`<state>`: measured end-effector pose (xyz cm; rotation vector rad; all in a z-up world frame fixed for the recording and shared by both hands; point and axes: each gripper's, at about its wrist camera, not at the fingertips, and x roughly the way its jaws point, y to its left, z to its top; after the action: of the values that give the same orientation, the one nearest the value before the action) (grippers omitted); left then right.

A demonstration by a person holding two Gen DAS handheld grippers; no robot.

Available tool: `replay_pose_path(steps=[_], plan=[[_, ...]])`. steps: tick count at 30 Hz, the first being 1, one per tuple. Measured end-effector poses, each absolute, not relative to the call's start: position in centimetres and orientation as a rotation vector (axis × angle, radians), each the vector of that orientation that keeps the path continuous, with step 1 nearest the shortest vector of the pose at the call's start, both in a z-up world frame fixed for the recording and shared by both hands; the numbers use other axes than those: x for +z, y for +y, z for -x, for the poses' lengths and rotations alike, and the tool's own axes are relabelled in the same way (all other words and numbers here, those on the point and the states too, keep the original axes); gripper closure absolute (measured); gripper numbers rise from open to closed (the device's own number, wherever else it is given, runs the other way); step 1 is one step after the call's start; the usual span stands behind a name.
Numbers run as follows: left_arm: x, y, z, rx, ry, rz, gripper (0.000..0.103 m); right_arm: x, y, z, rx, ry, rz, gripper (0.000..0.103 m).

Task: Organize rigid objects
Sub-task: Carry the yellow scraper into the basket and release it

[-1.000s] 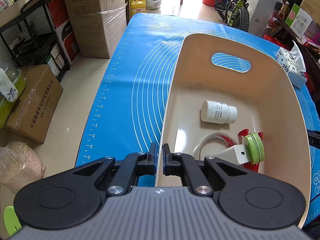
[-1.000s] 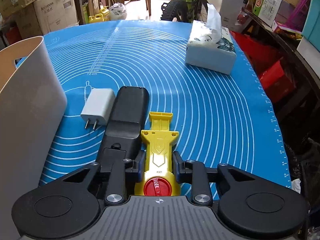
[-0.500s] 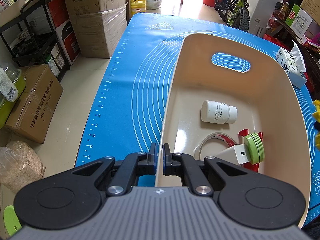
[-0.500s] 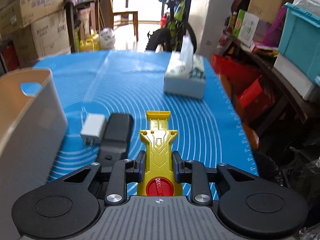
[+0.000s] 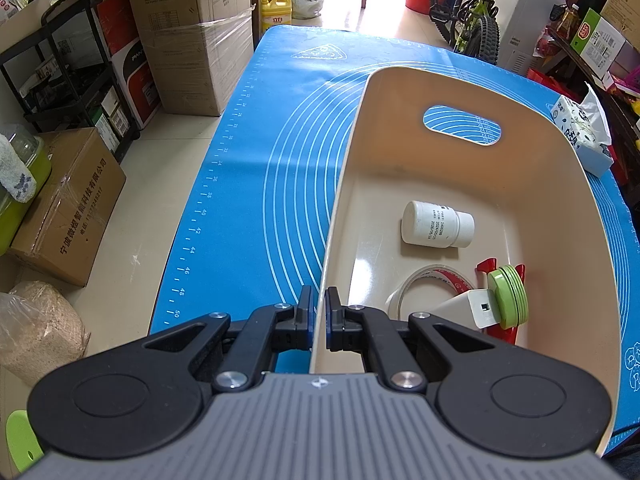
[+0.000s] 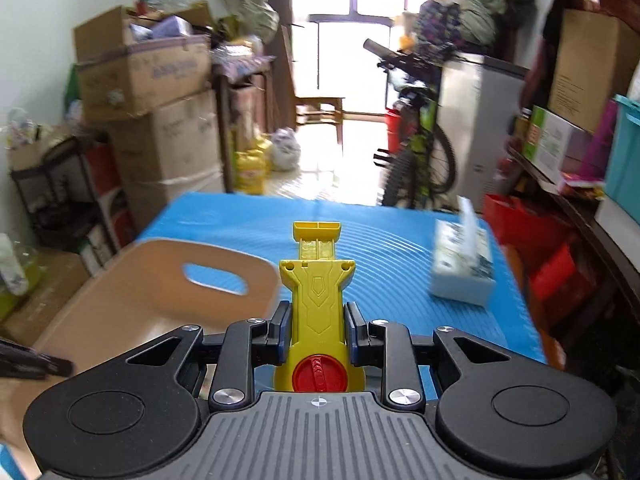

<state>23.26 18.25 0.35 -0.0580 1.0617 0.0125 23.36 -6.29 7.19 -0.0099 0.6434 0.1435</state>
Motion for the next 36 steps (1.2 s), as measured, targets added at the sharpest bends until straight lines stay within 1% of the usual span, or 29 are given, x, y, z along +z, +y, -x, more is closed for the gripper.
replay_pose_path(steps=[8,18,26,27,31,36], plan=[[0.4,18.3,-23.3,0.012,1.062,0.057,0.096,5.1,-0.4,-24.0,0.252,0.707,0.026,0.067],[0.4,18.2,-23.3,0.013,1.062,0.056,0.096,0.2,3.9,-24.7,0.304,0.876,0.07,0.067],[0.3,18.2,-23.3,0.013,1.062,0.056,0.096,-0.6,5.1,-24.8,0.324,0.934,0.124,0.067],[0.3,18.2,-23.3,0.013,1.062,0.056,0.096,-0.6,5.1,-24.8,0.323,0.933,0.124,0.067],[0.3,18.2,-23.3,0.013,1.063,0.055,0.096,-0.3,4.4,-24.6,0.327,0.915,0.116,0.06],[0.3,18.2,-23.3,0.013,1.063,0.055,0.096,0.7,3.5,-24.2,0.332,0.871,0.111,0.056]])
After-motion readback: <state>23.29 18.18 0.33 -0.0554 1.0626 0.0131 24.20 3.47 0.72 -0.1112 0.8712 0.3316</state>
